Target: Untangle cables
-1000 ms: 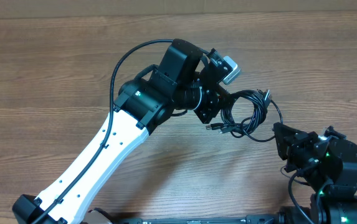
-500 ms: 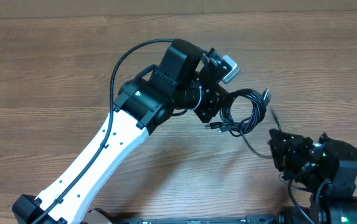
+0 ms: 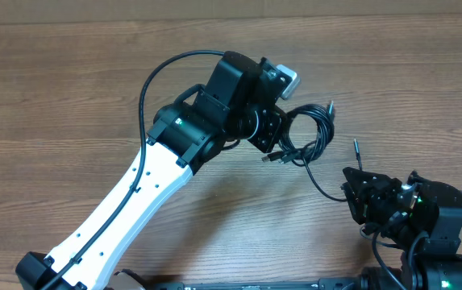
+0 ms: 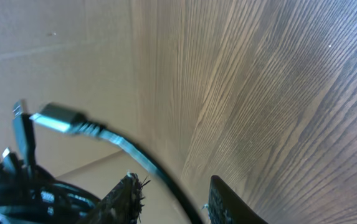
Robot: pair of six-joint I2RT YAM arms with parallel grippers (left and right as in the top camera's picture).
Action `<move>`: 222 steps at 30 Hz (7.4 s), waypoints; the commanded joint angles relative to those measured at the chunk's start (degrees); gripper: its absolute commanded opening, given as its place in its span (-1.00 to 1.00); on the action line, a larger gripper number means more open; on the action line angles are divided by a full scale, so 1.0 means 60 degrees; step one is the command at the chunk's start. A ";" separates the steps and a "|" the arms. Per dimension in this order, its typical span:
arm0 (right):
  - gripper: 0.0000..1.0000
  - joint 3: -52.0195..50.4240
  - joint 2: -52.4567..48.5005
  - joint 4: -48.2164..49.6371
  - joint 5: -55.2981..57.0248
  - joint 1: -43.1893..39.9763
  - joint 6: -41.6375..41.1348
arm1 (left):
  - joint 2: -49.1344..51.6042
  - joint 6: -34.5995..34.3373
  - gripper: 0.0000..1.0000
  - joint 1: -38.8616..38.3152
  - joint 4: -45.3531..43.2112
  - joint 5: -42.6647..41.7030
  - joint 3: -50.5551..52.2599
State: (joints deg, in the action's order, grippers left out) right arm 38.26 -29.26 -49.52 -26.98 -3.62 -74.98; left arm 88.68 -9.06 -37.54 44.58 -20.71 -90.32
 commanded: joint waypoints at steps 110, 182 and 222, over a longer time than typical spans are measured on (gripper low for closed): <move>-0.93 0.0189 0.0004 0.2874 -0.4801 0.0022 0.8841 | -0.0211 -0.1249 -0.91 -0.0259 -0.2473 -0.1694 -0.0029; 1.00 0.0186 -0.0004 0.3202 -0.1056 0.0022 0.6196 | -0.0208 0.1927 -0.92 0.1647 0.0678 -0.5949 -0.0025; 1.00 0.0189 -0.0004 0.4167 -0.2947 0.0022 0.7297 | -0.0160 0.2295 -0.92 0.1657 0.0627 -0.7380 -0.0025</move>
State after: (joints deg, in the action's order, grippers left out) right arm 38.37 -29.28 -24.93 -45.98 -3.62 -31.86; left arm 88.71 4.47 -26.61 48.60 -64.66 -90.13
